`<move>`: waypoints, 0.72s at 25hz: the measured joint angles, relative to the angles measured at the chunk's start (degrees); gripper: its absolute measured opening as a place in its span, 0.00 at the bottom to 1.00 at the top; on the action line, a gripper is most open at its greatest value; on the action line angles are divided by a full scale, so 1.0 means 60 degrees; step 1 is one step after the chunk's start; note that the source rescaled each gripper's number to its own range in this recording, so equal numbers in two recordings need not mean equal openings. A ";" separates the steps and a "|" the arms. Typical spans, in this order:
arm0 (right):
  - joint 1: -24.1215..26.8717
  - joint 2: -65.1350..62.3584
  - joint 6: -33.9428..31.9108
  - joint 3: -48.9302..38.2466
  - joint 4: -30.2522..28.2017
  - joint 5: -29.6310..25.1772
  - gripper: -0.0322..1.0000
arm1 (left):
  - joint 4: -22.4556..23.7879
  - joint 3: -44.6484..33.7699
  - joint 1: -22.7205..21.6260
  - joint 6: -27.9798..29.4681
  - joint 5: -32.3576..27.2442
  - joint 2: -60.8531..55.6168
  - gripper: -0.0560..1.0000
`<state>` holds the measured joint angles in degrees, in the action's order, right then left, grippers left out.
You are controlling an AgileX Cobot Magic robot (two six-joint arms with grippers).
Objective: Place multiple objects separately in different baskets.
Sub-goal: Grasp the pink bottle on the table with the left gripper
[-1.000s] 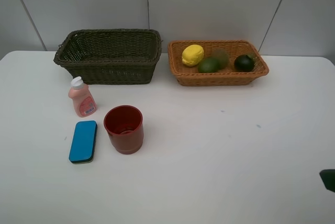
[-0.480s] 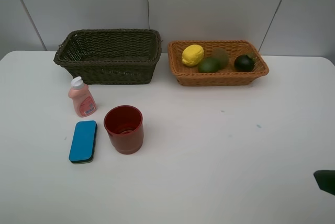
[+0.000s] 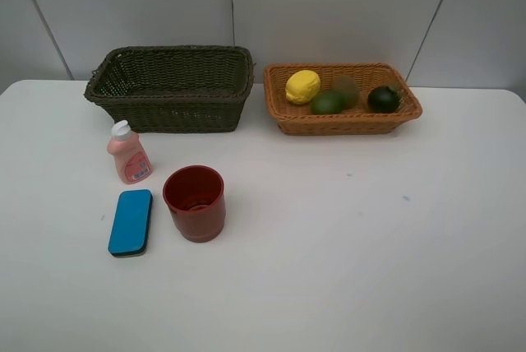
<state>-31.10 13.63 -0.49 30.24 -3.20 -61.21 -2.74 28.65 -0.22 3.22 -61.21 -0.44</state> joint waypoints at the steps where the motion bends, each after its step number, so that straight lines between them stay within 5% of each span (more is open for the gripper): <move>1: 0.0182 -0.0206 0.0000 0.0000 0.0000 0.0000 1.00 | 0.0000 0.0000 0.0000 0.0000 0.0000 0.0000 1.00; 18: 0.3553 -0.1742 0.0000 -0.0007 0.0000 0.0004 1.00 | 0.0000 0.0000 0.0000 0.0000 0.0000 0.0000 1.00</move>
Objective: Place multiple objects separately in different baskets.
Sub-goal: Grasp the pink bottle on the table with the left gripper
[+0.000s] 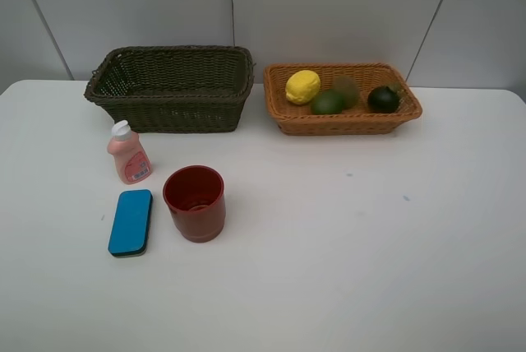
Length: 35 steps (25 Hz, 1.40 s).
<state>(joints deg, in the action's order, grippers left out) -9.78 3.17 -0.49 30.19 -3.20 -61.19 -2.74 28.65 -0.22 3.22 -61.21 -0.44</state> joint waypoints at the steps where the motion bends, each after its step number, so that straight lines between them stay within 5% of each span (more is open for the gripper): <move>1: 0.0118 -0.0070 0.0000 0.0000 0.0000 0.0000 1.00 | 0.0000 0.0000 0.0000 0.0000 0.0000 0.0000 1.00; 12: 0.1519 -0.0557 0.0000 -0.0003 0.0000 -0.0012 1.00 | 0.0000 0.0000 0.0000 0.0000 0.0000 0.0000 1.00; 35: 0.1528 -0.0557 0.0000 -0.0003 0.0000 -0.0012 1.00 | 0.0000 0.0000 0.0000 0.0000 0.0000 0.0000 1.00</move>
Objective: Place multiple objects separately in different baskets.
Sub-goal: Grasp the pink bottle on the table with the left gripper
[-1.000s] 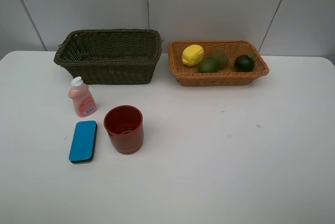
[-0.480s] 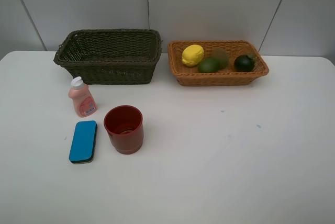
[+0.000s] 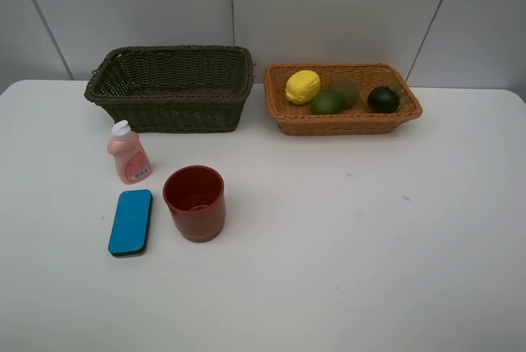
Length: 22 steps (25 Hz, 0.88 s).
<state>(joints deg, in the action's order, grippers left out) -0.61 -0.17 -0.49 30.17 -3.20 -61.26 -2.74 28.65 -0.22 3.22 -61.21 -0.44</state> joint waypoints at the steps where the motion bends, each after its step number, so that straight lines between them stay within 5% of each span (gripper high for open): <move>1: 0.0000 0.0000 0.0000 0.0000 0.0000 0.0000 1.00 | 0.0000 0.0000 0.0000 0.0000 0.0000 0.0000 1.00; 22: 0.0000 0.0000 0.0000 0.0000 0.0000 0.0000 1.00 | 0.0000 0.0000 0.0000 0.0000 0.0000 0.0000 1.00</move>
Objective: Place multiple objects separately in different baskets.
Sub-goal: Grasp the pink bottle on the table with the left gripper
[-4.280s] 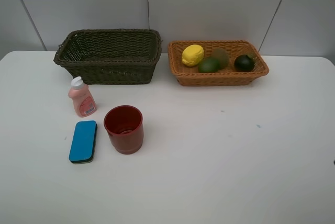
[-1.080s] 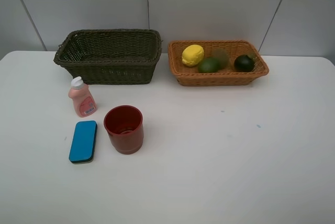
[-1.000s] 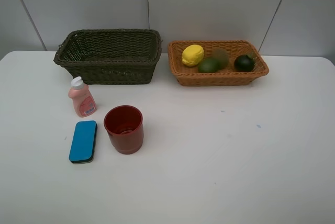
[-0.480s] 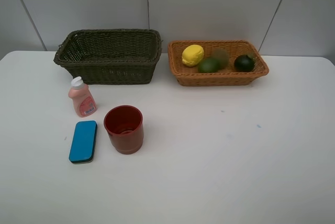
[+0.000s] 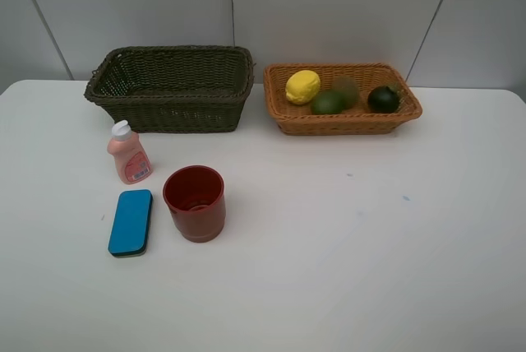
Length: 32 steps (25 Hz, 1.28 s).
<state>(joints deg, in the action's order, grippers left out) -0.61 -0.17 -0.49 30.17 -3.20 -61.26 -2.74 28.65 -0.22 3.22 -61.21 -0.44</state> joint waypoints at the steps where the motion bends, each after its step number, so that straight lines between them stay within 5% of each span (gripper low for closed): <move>1: 0.0000 0.0000 0.0000 0.0000 0.0000 0.0000 1.00 | 0.0000 0.0000 0.0000 0.0000 0.0000 0.0000 1.00; 7: 0.0000 0.0000 0.0000 0.0000 0.0000 0.0000 1.00 | 0.0018 0.0274 0.0000 0.0000 -0.0069 0.0350 1.00; 18: 0.0000 0.0000 0.0000 0.0000 0.0000 0.0000 1.00 | 0.0065 0.2287 0.0000 -0.0304 0.0020 0.4722 1.00; 32: 0.0000 0.0000 0.0000 0.0000 0.0000 0.0000 1.00 | -0.0995 0.2748 0.0000 -0.4745 0.1799 0.9278 1.00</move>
<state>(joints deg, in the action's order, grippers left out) -0.61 -0.17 -0.49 30.17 -3.20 -61.26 -8.70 45.14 -0.22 -25.25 -50.42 55.22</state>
